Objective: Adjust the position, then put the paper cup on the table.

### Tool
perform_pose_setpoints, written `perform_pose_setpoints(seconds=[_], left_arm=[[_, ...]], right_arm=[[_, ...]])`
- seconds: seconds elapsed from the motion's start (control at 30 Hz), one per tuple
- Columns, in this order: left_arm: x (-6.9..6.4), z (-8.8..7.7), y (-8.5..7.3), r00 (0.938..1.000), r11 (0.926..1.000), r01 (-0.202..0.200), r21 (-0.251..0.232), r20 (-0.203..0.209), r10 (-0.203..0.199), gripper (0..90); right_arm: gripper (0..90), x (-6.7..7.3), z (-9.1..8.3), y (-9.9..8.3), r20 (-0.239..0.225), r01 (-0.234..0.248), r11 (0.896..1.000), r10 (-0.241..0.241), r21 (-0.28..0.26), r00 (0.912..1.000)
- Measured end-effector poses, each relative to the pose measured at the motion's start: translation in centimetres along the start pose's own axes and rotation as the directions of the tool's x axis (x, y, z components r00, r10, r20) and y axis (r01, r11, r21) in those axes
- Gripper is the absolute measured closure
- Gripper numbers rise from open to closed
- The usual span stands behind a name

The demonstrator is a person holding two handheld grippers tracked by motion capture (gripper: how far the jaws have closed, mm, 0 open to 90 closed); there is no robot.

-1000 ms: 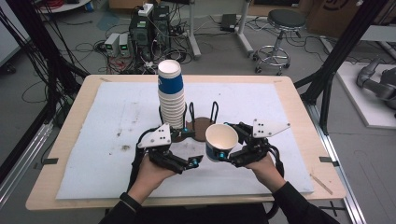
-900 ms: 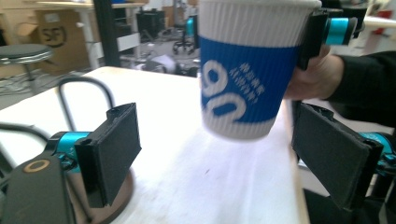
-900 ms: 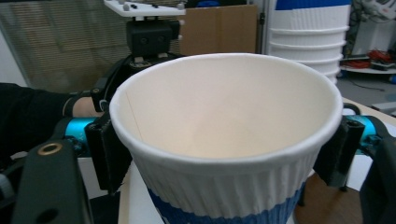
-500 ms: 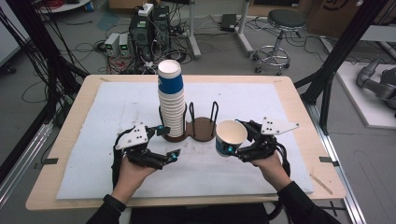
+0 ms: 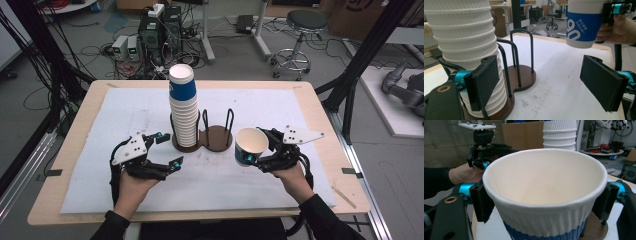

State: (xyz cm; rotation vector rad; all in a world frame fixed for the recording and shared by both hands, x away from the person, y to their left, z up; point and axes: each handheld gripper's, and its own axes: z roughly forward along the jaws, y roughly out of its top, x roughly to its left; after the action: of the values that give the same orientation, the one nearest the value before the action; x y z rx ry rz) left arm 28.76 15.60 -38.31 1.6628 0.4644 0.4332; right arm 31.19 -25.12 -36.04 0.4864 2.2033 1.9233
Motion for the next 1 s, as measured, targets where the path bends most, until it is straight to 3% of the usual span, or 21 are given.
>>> perform_pose_setpoints(seconds=[0.7,1.0], left_arm=[[0.2,1.2,-0.7,0.9999,1.0,0.004,0.003,0.01,-0.004,15.5],[0.2,1.2,-1.1,0.9994,0.9995,0.032,0.007,0.01,-0.032,15.5]], right_arm=[[20.8,0.3,-1.1,0.3,0.024,0.022,1.0,-0.021,-0.01,0.9995],[20.8,-0.1,-1.5,0.4,0.045,0.033,0.999,-0.033,-0.008,0.9984]])
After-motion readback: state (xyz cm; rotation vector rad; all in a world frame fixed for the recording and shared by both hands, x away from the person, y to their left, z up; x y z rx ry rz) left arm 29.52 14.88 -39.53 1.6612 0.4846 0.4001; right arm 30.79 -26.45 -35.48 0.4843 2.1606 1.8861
